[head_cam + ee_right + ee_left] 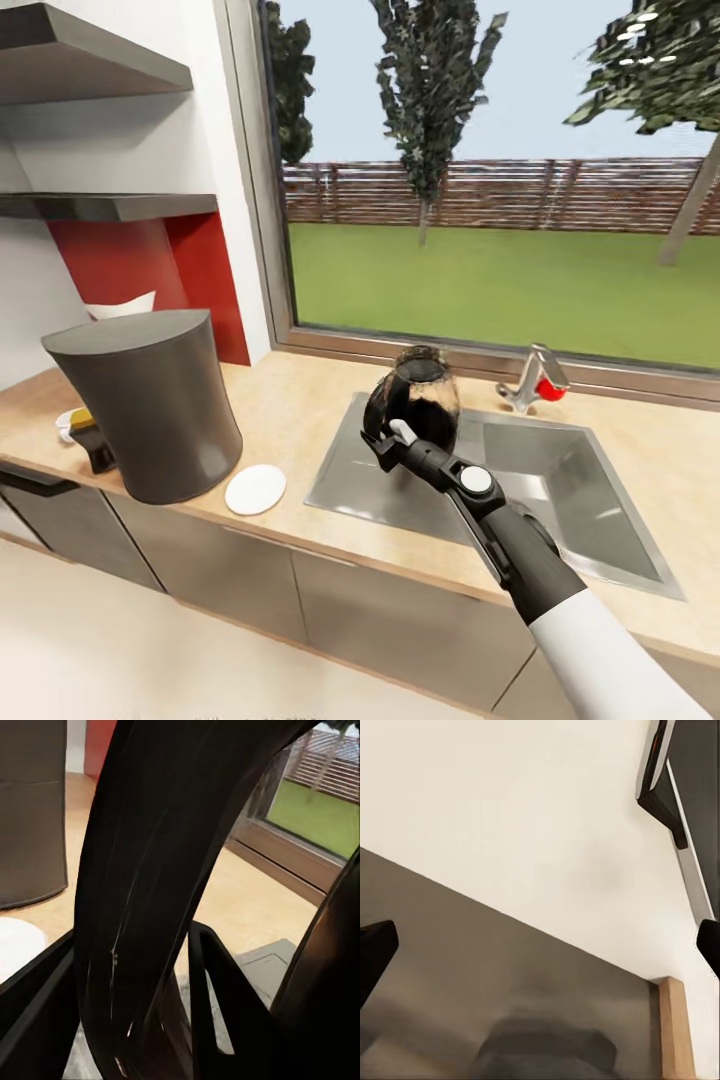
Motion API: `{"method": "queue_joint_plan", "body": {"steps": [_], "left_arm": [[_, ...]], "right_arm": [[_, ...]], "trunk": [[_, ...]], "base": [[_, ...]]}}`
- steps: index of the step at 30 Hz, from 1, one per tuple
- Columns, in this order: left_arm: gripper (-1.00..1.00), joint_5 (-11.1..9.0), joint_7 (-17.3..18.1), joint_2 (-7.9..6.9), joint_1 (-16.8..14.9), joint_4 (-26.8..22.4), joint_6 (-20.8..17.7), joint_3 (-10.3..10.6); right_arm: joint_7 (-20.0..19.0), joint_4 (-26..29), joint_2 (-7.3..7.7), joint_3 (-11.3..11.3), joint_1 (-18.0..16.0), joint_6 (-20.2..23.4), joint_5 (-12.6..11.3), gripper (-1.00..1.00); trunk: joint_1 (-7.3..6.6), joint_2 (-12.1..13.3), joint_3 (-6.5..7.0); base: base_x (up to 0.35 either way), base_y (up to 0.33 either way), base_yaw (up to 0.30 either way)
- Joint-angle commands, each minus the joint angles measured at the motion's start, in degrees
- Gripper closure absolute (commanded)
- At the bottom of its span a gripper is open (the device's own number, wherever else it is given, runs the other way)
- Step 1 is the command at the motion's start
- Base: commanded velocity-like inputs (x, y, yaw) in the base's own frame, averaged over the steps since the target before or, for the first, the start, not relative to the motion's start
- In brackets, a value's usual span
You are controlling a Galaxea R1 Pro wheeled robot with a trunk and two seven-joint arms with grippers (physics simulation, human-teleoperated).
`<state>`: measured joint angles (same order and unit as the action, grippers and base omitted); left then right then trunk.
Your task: Set up a coffee station on the kitchen countertop: keep the coffee maker on the countertop, move the bottle of coffee from the kitchen shelf to the counter next to the coffee maker, place a paper coffee filter on top of the coffee maker, put the saucer next to the coffee maker with the coffee cup on the saucer, and place the electric kettle next to the coffee maker.
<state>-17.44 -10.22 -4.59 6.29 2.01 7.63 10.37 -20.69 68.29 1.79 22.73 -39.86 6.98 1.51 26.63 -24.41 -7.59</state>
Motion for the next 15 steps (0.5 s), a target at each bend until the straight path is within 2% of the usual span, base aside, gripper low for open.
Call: {"method": "queue_joint_plan", "body": {"steps": [1,15], "left_arm": [[-1.00,-0.5,-0.1,0.18,0.0,0.1,0.3,0.5],[-1.00,-0.5,-0.1,0.20,0.0,0.1,0.3,0.5]], "right_arm": [[-0.1,0.1,0.02,0.0,0.0,0.3,0.0,1.00],[-0.1,-0.2,-0.03,0.0,0.0,0.3,0.0,1.00]], "trunk": [[0.03,-0.1,-0.10],[0.03,-0.1,-0.10]], "base": [[0.000,0.000,0.272],[0.004,0.000,0.272]]}}
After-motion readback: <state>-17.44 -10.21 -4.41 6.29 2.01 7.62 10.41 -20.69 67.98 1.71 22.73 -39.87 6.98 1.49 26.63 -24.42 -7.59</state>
